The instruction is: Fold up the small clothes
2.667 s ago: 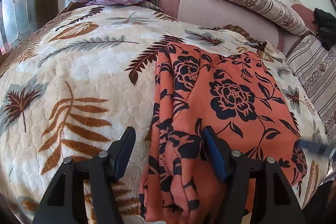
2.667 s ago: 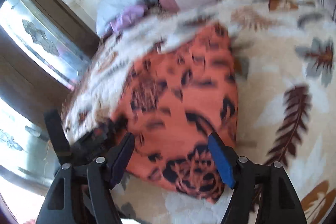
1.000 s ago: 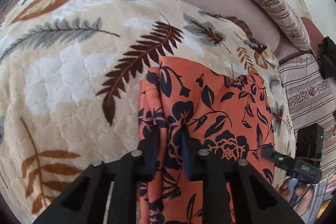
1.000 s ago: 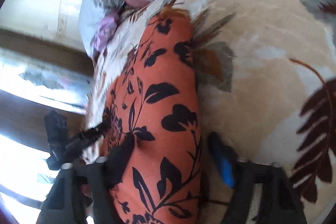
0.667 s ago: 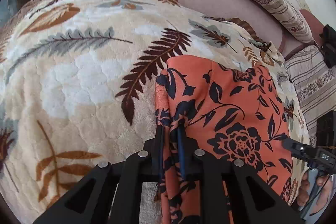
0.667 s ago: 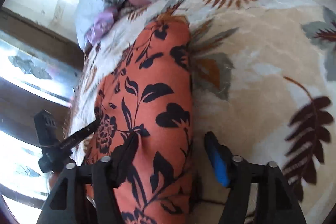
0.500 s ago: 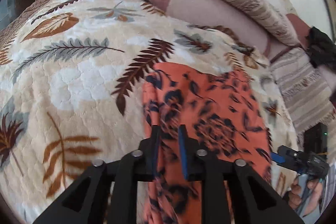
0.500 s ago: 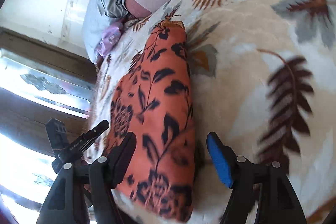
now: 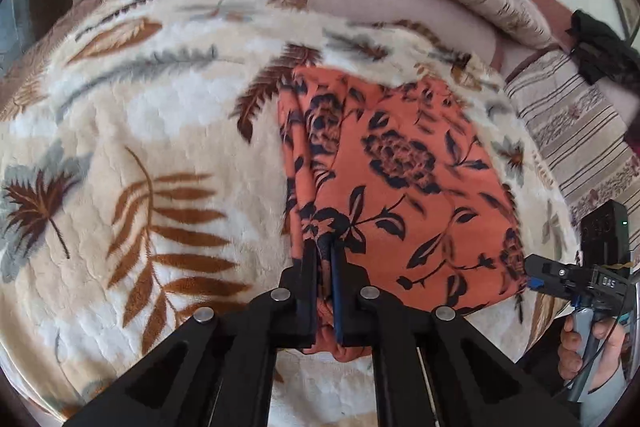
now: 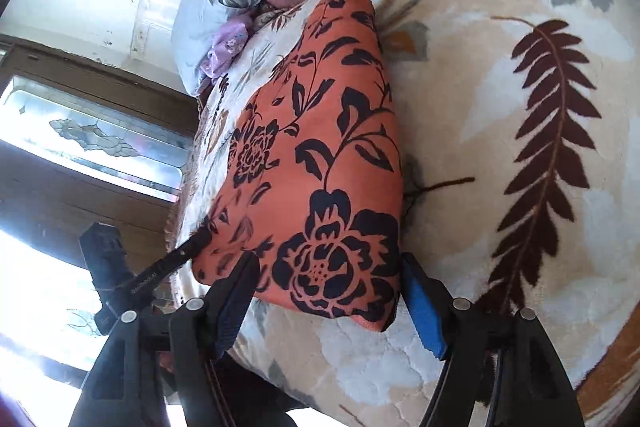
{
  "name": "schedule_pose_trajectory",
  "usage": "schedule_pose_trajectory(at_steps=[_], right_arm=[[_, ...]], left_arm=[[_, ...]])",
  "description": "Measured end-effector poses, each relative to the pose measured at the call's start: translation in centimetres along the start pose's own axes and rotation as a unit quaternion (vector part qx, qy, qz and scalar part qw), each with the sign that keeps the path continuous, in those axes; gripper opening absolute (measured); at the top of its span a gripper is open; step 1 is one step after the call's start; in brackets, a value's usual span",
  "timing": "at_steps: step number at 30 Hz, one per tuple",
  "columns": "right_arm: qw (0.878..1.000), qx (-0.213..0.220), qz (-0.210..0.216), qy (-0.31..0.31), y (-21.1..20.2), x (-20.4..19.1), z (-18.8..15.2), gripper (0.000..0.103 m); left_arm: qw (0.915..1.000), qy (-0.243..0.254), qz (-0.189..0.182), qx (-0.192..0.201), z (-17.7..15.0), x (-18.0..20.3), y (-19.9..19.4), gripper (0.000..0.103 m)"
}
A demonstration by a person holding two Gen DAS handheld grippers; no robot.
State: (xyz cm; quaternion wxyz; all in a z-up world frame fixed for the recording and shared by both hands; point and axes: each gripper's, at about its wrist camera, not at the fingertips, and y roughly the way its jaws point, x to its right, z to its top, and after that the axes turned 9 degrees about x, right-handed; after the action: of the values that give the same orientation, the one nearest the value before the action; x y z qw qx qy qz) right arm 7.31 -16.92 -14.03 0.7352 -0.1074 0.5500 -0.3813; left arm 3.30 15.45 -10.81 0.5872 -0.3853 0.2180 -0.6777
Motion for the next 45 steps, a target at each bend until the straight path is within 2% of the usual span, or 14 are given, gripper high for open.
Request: schedule_pose_trajectory(at_steps=[2,5,7,11,18,26,32,33,34,35,37,40,42,45], right_arm=[[1.000,-0.017,-0.014,0.015,0.6,0.7,-0.2,0.074],[1.000,-0.004,-0.001,0.023,-0.3,0.8,-0.2,0.075],[1.000,0.009,-0.001,0.016,-1.1,0.5,0.1,0.086],[1.000,0.026,-0.001,0.014,-1.7,0.4,1.5,0.086],[0.999,0.020,0.004,0.026,0.8,0.5,4.2,0.086],[0.999,-0.012,-0.021,-0.022,3.8,-0.5,3.6,0.085],[0.992,-0.023,-0.077,-0.101,4.4,-2.1,3.1,0.066],[0.991,-0.024,-0.080,-0.103,4.4,-2.1,3.1,0.066],[0.991,-0.023,-0.082,-0.101,4.5,-2.1,3.1,0.066],[0.992,-0.025,-0.083,-0.096,4.5,-2.0,3.0,0.066],[0.992,-0.028,-0.079,-0.093,4.6,-2.0,2.9,0.069],[0.992,-0.028,-0.074,-0.094,3.9,-2.2,2.9,0.076],[0.994,-0.017,-0.069,-0.088,3.4,-2.2,3.2,0.078],[0.996,0.009,-0.053,-0.069,2.4,-2.0,3.7,0.083]], left_arm=[[0.9998,0.006,0.008,-0.018,-0.7,-0.5,1.6,0.007],[0.9999,-0.012,0.004,0.007,-0.7,-0.6,0.1,0.011],[0.9999,-0.009,0.007,0.012,-0.8,-0.1,-0.9,0.016],[0.9987,0.004,0.019,0.047,-0.7,1.0,-3.0,0.056],[0.9986,0.009,0.028,0.045,-0.1,1.5,-2.2,0.056],[0.9984,0.013,0.027,0.048,0.4,1.9,-2.1,0.056],[0.9977,0.005,0.015,0.066,1.1,2.5,-1.9,0.057],[0.9977,0.017,0.025,0.061,1.0,2.6,-1.1,0.052],[0.9978,0.033,0.046,0.033,0.5,2.5,0.8,0.041],[0.9988,0.022,0.042,-0.004,0.0,1.8,2.5,0.021],[0.9997,-0.008,0.024,0.003,-0.2,0.8,2.5,0.021],[0.9995,0.002,0.025,0.020,0.4,1.4,0.3,0.019],[0.9994,0.007,0.014,0.031,1.0,1.7,-0.6,0.026],[0.9984,0.013,0.019,0.051,2.7,2.2,-0.7,0.059]])
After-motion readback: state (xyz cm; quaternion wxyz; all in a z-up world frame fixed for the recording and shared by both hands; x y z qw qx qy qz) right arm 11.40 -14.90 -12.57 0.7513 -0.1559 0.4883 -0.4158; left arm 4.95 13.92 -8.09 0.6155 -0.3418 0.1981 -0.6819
